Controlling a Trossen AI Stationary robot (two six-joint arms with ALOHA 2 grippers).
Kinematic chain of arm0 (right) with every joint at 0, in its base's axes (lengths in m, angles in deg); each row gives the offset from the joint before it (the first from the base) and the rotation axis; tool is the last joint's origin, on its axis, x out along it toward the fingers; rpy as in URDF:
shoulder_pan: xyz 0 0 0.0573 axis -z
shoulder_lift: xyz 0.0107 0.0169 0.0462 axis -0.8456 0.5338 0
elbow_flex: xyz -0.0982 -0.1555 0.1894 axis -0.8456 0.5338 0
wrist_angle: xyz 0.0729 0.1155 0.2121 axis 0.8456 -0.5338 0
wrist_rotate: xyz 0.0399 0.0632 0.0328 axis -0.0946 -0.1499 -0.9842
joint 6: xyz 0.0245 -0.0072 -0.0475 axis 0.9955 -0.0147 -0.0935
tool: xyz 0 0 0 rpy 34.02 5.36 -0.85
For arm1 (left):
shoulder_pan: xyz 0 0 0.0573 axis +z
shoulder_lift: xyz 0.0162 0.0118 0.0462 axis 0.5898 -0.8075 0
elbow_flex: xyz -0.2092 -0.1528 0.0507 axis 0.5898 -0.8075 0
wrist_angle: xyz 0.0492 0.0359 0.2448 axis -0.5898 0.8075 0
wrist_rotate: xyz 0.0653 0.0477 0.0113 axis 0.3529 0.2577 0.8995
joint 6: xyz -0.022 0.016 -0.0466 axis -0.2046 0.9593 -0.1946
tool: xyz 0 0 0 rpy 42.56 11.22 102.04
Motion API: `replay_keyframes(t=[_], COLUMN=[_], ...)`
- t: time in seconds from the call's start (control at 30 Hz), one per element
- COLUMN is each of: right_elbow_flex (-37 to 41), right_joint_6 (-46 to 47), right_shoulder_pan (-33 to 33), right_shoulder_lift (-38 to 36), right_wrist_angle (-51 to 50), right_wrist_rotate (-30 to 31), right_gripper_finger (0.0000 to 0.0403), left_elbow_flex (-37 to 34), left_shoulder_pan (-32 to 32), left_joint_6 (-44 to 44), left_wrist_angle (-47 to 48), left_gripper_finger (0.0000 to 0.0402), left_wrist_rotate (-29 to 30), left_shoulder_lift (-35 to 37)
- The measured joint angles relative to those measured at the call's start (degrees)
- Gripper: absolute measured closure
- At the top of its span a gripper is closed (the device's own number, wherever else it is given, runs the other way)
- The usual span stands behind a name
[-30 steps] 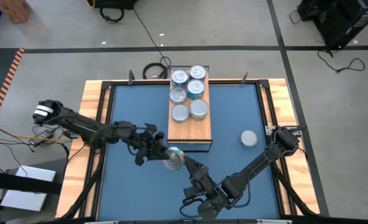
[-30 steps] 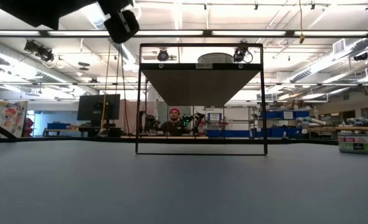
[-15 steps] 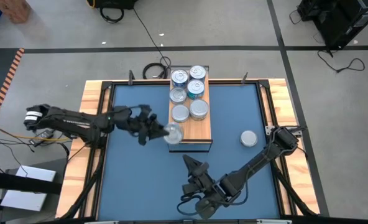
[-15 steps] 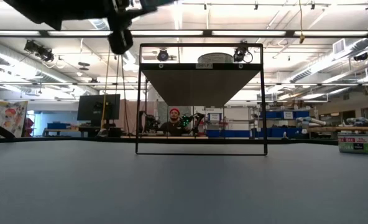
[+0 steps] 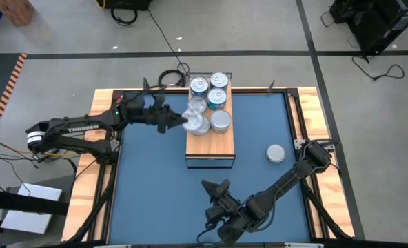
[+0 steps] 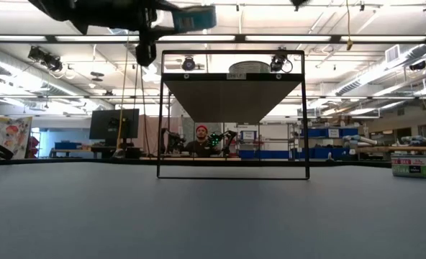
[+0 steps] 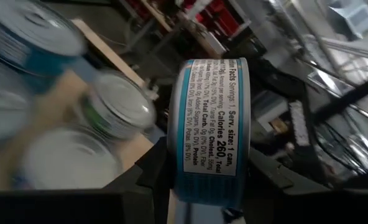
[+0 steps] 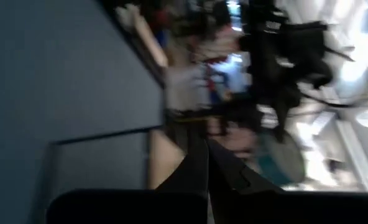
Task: Stack canned seafood by type on shelf
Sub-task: Stack the yellow-blue tuna can on top of the other yellow-blue tuna can on the shelf
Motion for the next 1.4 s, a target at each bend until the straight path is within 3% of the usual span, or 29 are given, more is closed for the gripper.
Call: replay_keyframes(t=[0.27,0.47,0.8,1.27,1.4], right_elbow_flex=[0.0,0.0,0.0,0.0,0.0], right_joint_6=[35.5,51.2,54.5,54.9,54.9], right_shoulder_pan=[-0.3,-0.3,-0.4,-0.7,-0.7], right_shoulder_lift=[0.0,0.0,-0.1,-0.1,-0.1], right_wrist_angle=[-26.4,-36.3,-37.1,-37.2,-37.2], right_wrist_rotate=[-10.8,-14.9,-16.7,-17.7,-18.2], right_gripper_finger=[0.0401,0.0401,0.04,0.04,0.04], left_elbow_flex=[0.3,0.3,0.3,0.3,0.3], left_shoulder_pan=[5.8,8.9,13.8,16.0,15.9], left_joint_6=[2.9,2.8,-0.5,-1.7,-1.7], left_wrist_angle=[2.7,1.7,-3.5,-3.0,-3.6], left_gripper_finger=[0.0259,0.0259,0.0259,0.0258,0.024], left_wrist_rotate=[-0.4,-0.4,-4.9,-7.3,-7.4], left_shoulder_lift=[-2.0,-6.6,-13.4,-14.1,-14.1])
